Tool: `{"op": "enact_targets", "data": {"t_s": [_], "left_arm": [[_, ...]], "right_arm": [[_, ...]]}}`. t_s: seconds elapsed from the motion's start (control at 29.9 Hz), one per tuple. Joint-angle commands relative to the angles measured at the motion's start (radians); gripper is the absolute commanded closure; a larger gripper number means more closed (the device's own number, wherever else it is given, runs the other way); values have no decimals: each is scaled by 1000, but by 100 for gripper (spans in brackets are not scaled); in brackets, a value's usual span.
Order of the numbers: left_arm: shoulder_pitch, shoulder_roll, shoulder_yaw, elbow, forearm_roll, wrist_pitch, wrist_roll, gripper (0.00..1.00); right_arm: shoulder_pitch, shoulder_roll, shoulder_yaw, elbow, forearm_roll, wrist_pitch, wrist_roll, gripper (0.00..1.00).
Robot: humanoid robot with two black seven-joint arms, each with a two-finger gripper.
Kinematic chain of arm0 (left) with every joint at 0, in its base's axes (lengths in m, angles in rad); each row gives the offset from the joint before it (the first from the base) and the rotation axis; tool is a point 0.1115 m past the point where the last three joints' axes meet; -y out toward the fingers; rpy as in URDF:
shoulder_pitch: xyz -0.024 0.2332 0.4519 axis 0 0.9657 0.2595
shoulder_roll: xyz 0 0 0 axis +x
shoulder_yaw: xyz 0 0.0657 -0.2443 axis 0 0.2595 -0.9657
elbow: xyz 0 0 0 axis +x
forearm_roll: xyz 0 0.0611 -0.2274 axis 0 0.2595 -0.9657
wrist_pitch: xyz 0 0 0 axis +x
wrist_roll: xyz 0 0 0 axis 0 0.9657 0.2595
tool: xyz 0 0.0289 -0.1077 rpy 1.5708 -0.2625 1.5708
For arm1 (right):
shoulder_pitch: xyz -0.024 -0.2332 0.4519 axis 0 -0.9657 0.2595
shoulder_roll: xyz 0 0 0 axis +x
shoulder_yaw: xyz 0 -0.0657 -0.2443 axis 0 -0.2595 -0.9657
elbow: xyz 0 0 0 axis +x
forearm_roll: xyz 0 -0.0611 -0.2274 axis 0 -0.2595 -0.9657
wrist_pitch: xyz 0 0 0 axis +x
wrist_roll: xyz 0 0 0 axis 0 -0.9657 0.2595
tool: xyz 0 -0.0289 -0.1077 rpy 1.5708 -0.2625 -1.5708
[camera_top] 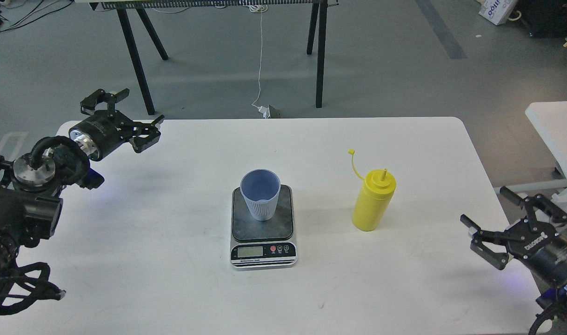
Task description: Pour seasoning into cup on scale with both arms
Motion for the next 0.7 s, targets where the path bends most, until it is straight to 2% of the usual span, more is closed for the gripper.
{"op": "enact_targets", "data": {"t_s": [0.0, 0.17, 0.37, 0.5, 0.67], "left_arm": [[19, 12, -21, 0, -4, 0, 0, 0], [29, 21, -56, 0, -18, 0, 0, 0], [31, 23, -61, 0, -43, 0, 0, 0], [26, 24, -62, 0, -43, 0, 0, 0], [28, 26, -62, 0, -46, 0, 0, 0]], "right_arm": [[228, -23, -95, -108, -2, 0, -1, 2], [498, 11, -281, -300, -2, 0, -1, 1], [685, 185, -362, -512, -51, 0, -4, 1], [733, 261, -372, -580, -72, 0, -4, 1], [735, 281, -372, -586, -72, 0, -4, 1]]}}
